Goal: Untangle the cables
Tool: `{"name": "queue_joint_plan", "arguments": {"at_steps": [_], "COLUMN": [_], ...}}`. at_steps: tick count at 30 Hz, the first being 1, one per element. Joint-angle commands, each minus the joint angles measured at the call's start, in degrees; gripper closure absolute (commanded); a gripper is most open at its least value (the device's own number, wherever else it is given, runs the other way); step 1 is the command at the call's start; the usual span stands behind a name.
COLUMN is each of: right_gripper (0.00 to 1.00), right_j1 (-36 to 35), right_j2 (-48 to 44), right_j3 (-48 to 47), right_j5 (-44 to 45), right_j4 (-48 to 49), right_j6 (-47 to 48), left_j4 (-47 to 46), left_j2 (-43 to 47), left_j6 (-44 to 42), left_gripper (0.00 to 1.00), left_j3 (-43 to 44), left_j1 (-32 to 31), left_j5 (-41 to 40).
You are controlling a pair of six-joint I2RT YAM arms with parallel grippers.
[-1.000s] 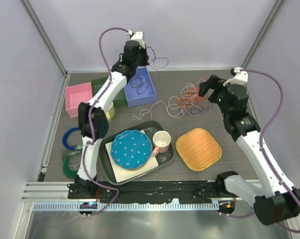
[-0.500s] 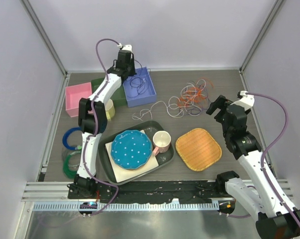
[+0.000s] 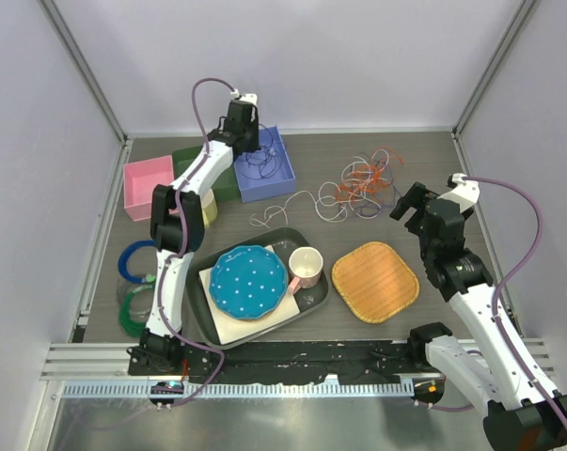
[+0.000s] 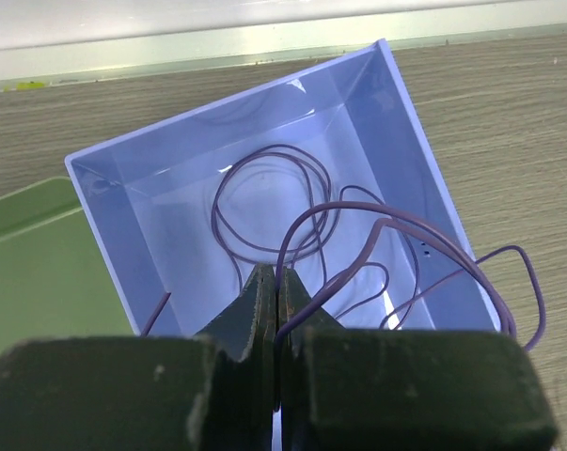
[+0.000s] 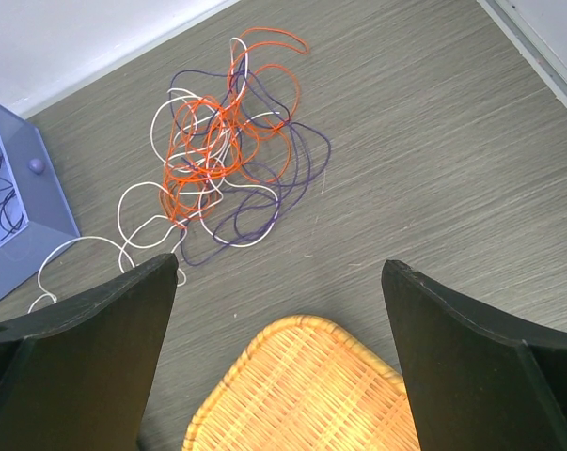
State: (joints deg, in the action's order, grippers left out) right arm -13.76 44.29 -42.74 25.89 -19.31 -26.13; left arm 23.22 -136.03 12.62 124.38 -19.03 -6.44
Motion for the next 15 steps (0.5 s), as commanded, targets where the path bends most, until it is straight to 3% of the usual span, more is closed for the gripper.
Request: {"name": "queue_joint_plan", "arguments": {"at_steps": [1,3,7,11,13,15], "right_gripper": [0.04,0.04,0.04,0.04,0.03,0.01], "right_j1": [-0.3,-0.2,-0.1,-0.2,-0.1,-0.2], "right_j2": [0.3,0.6,1.3,1.5,1.8,3.4], "right_j3": [-0.2,-0.3,-0.4,-0.5,-0.5,-0.6], "right_j5": [1.4,1.3,1.2,0.7,0.2,-2.1], "right_j4": [0.9,0.9,0.9,1.0,2.1,3.1], "right_j6": [-0.8,-0.8,-0.7,-0.4,0.0,0.7], "left_j4": [1.9,2.2,2.3,2.6,3.0,3.2], "left_j2": [-0.5,-0.2,0.8,2.6,4.4,6.7], "left_j6": [-1.3,-1.7,-2.2,-2.8,-3.0,-2.8], "left_gripper": [0.99,0.94,0.63,0.44,0.22,0.07], "left_j3": [2.5,2.2,1.7,1.0,0.2,-0.9], "left_j1": [-0.2,-0.2,-0.5,-0.8,-1.3,-1.7], "left_j5": [-1.6,-0.9,1.1,3.2,4.7,4.9]}}
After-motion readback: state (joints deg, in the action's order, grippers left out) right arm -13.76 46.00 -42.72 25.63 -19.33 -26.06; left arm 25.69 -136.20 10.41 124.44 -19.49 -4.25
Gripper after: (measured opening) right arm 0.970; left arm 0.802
